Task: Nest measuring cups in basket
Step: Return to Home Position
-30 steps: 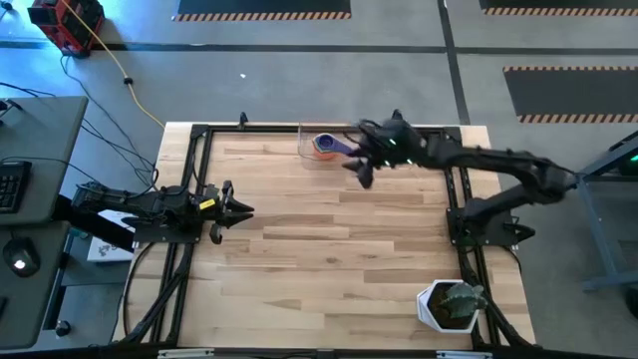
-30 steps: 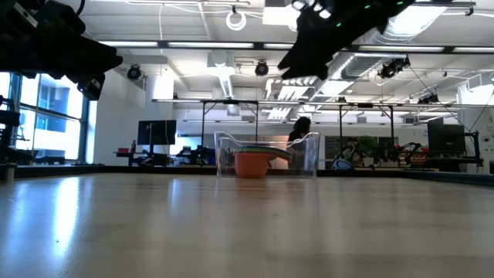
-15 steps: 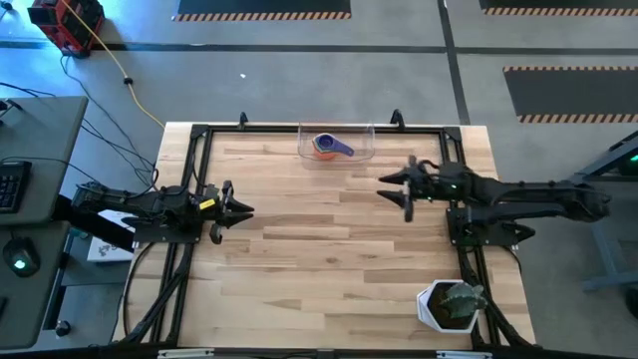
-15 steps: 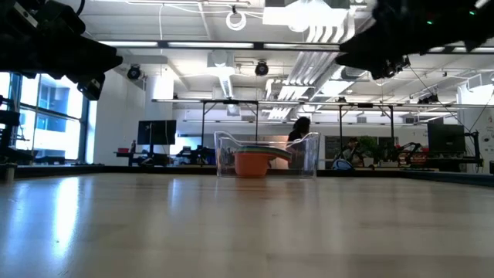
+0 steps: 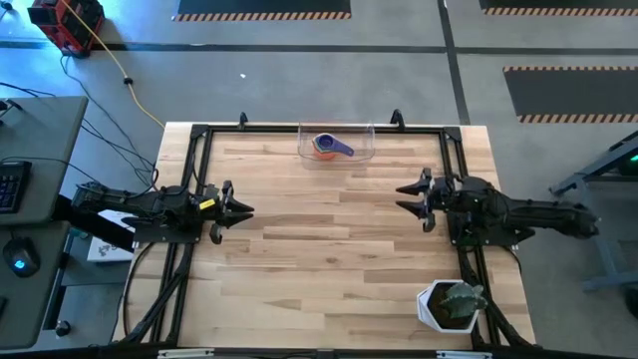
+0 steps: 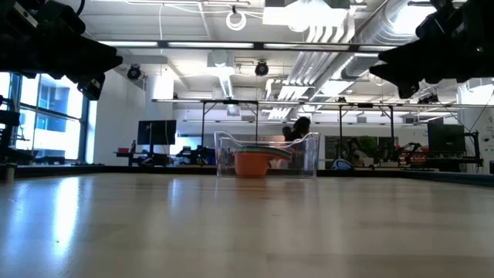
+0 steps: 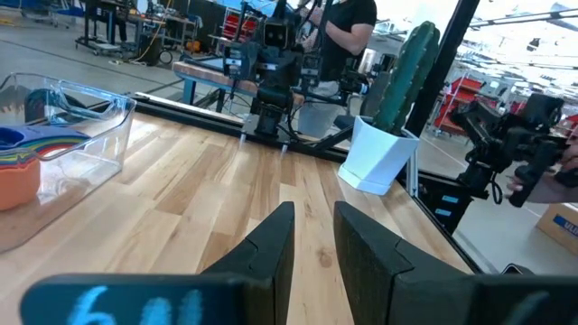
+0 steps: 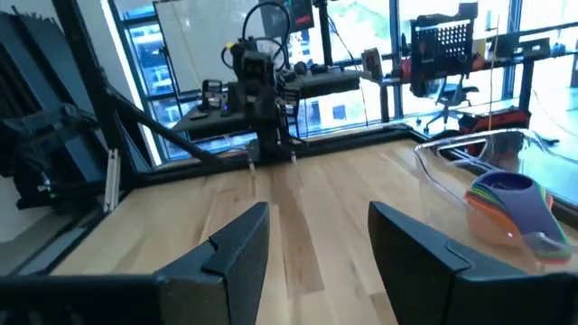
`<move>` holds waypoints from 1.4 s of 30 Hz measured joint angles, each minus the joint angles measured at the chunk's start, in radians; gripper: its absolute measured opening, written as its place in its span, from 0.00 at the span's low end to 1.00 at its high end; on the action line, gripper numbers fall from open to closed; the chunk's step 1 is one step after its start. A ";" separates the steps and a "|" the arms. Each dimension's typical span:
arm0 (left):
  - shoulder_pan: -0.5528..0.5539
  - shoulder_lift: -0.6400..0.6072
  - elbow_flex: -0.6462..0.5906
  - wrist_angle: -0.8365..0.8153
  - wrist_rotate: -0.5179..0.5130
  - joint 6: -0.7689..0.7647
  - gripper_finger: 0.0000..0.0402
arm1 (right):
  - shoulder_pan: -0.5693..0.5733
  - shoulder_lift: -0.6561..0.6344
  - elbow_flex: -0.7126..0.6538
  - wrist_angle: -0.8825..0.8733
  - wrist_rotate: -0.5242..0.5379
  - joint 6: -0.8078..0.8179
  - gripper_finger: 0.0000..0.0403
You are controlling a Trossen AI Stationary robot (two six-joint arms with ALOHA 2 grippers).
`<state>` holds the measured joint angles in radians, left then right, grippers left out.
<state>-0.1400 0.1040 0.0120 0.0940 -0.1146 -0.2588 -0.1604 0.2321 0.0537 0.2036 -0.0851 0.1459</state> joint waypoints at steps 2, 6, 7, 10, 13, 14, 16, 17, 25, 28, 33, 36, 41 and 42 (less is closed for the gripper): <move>0.000 0.000 0.000 0.000 0.000 0.000 0.18 | 0.000 -0.032 -0.033 -0.001 -0.003 -0.009 0.45; 0.000 0.000 0.000 0.000 0.000 0.000 0.18 | 0.000 -0.066 -0.043 -0.068 -0.003 -0.009 0.45; 0.000 0.000 0.000 0.000 0.000 0.000 0.18 | 0.000 -0.067 -0.043 -0.065 -0.004 -0.013 0.45; 0.000 0.000 0.000 0.000 0.000 0.000 0.18 | 0.000 -0.067 -0.043 -0.093 0.005 -0.031 0.45; 0.000 0.000 0.000 0.000 0.000 0.000 0.18 | 0.000 -0.066 -0.043 -0.153 0.033 -0.039 0.45; 0.000 0.000 0.000 0.000 0.000 0.000 0.18 | 0.000 -0.066 -0.043 -0.166 0.036 -0.033 0.45; 0.000 0.000 0.000 0.000 0.000 0.000 0.18 | 0.000 -0.066 -0.043 -0.179 0.040 -0.001 0.45; 0.000 0.000 0.000 0.000 0.000 0.000 0.18 | 0.000 -0.066 -0.043 -0.180 0.040 0.012 0.45; 0.000 0.000 0.000 0.000 0.000 0.000 0.18 | 0.000 -0.065 -0.043 -0.184 0.040 0.011 0.45; 0.000 0.000 0.000 0.000 0.000 0.000 0.18 | 0.000 -0.065 -0.043 -0.184 0.040 0.011 0.45; 0.000 0.000 0.000 0.000 0.000 0.000 0.18 | 0.000 -0.065 -0.043 -0.184 0.040 0.011 0.45; 0.000 0.000 0.000 0.000 0.000 0.000 0.18 | 0.000 -0.064 -0.043 -0.184 0.040 0.011 0.45; 0.000 0.000 0.000 0.000 0.000 0.000 0.18 | 0.000 -0.064 -0.043 -0.184 0.040 0.011 0.45; 0.000 0.000 0.000 0.000 0.000 0.000 0.18 | 0.000 -0.064 -0.043 -0.184 0.040 0.011 0.45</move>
<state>-0.1401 0.1038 0.0120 0.0941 -0.1148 -0.2588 -0.1608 0.1680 0.0109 0.0193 -0.0448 0.1566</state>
